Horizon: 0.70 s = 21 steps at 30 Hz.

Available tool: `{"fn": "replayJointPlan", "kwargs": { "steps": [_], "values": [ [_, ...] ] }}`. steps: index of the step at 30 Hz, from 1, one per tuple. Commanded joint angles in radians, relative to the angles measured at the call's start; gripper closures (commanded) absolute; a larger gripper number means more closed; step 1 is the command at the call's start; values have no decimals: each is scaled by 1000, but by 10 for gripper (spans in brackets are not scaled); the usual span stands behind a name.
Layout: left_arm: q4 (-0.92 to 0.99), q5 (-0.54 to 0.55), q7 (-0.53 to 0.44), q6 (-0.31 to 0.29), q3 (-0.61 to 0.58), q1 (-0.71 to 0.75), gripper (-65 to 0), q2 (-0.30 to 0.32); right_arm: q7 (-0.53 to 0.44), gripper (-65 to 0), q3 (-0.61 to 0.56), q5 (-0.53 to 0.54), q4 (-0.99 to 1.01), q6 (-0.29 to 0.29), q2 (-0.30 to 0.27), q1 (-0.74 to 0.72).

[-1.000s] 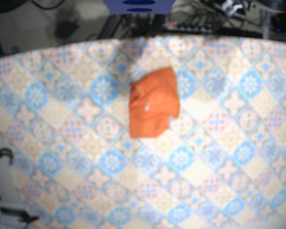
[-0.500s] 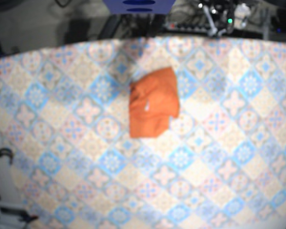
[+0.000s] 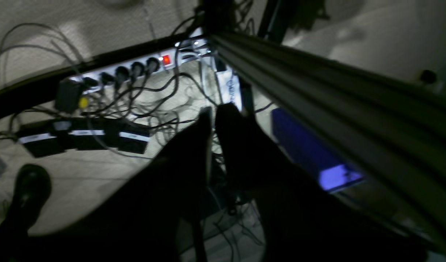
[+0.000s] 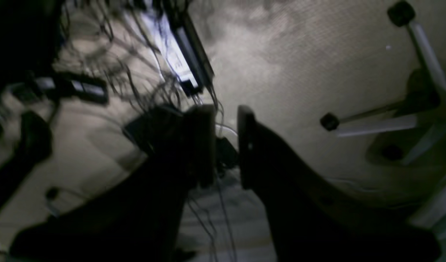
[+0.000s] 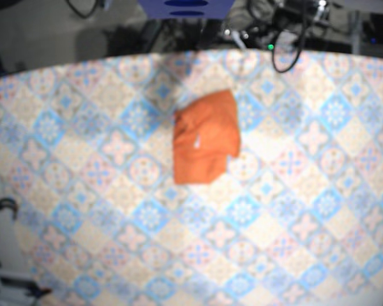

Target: Fold the T-shirt properly

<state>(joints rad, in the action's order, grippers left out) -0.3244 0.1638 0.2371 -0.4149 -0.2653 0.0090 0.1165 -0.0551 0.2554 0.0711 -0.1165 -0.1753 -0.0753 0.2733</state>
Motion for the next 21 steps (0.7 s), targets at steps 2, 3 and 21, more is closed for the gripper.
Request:
{"fn": "replayJointPlan", "kwargs": {
  "steps": [2,3,21],
  "values": [
    [-5,3,-9,-3,1,-7,-74,-8,4,-113,15,0,5,-2,21,-22],
    [-5,3,-9,-3,1,-7,-74,-11,4,-113,15,0,5,-2,30,-35],
    [-6,3,-9,-3,1,-30,-74,-33,-1,-113,18,3,4,-2,131,-164]
  ]
}}
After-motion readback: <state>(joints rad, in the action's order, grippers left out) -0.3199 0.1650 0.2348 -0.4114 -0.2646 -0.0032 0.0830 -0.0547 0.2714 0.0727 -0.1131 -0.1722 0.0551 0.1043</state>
